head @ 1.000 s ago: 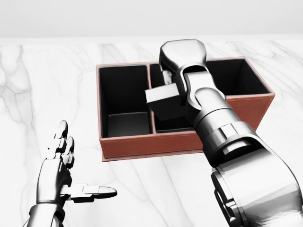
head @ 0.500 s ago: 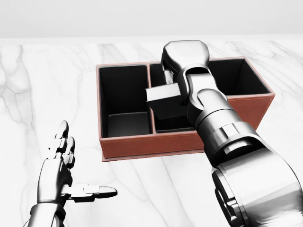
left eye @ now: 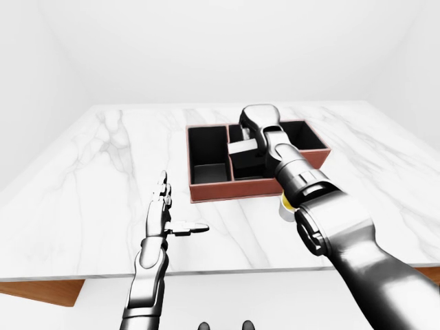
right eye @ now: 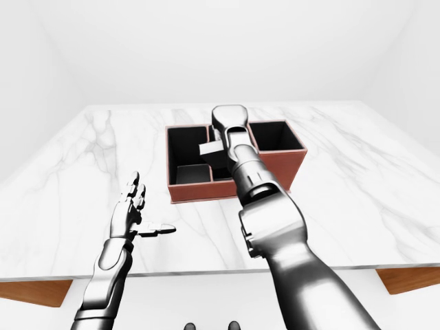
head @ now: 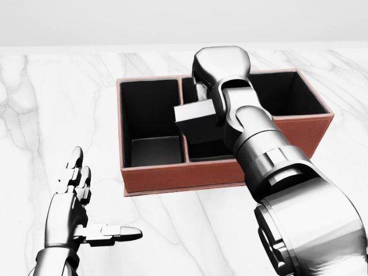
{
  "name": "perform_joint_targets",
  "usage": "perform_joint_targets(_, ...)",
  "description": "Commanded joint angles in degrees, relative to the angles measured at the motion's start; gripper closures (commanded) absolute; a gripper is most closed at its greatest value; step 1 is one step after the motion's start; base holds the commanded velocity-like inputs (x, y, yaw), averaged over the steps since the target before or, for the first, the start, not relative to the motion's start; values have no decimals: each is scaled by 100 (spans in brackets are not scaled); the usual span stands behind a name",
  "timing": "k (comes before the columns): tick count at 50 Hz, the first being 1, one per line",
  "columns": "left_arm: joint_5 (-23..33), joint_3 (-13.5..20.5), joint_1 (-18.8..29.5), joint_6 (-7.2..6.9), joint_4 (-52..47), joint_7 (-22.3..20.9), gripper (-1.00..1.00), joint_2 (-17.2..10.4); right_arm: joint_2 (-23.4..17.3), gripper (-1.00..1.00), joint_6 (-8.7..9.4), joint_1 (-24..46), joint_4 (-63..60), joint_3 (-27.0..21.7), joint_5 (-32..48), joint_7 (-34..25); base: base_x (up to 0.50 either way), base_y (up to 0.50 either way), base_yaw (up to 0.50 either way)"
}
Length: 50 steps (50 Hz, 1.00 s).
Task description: Pick up the book and place it in the caddy.
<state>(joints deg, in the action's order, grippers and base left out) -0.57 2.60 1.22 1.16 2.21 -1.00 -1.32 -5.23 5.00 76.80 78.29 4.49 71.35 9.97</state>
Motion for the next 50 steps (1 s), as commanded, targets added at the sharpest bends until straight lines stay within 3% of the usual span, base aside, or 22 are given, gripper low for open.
perform_joint_targets(1, -9, 0, -34, -3, -57, -9, -100, 4, 53, 100, 0, 138, -51, -6, 262, 93, 0, 0, 0)
perform_joint_targets(4, -25, 15, -4, 56, 30, -20, -100, 0, 58, 100, 0, 159, -43, -6, 313, 75, 0, 0, 0)
perform_joint_targets(12, -43, 11, -16, 58, 16, -31, -100, 4, 66, 100, 0, 225, -29, 5, 415, 45, 0, 0, 0)
perform_joint_targets(29, -59, -5, -48, -88, -164, -39, -100, 9, 53, 100, 0, 313, -12, -13, 603, 84, 0, 0, 0)
perform_joint_targets(35, -55, 4, -6, -3, -41, -43, -100, 5, 6, 100, 0, 304, -14, -59, 610, 95, 0, 0, 0)
perform_joint_targets(40, -58, 4, -13, -17, -62, -40, -100, 6, 10, 100, 0, 234, -7, -36, 660, 9, 0, 0, 0)
perform_joint_targets(41, -57, 4, -8, -19, -59, -39, -100, 5, 9, -15, 0, 233, -8, -48, 658, 87, 0, 0, 0)
perform_joint_targets(42, -57, 2, -18, -34, -85, -38, -100, 6, 7, -100, 0, 243, -7, -70, 643, 108, 0, 0, 0)
perform_joint_targets(50, -60, 2, -19, -49, -101, -34, -100, 9, -7, -100, 0, 300, -13, -70, 660, 67, 0, 0, 0)
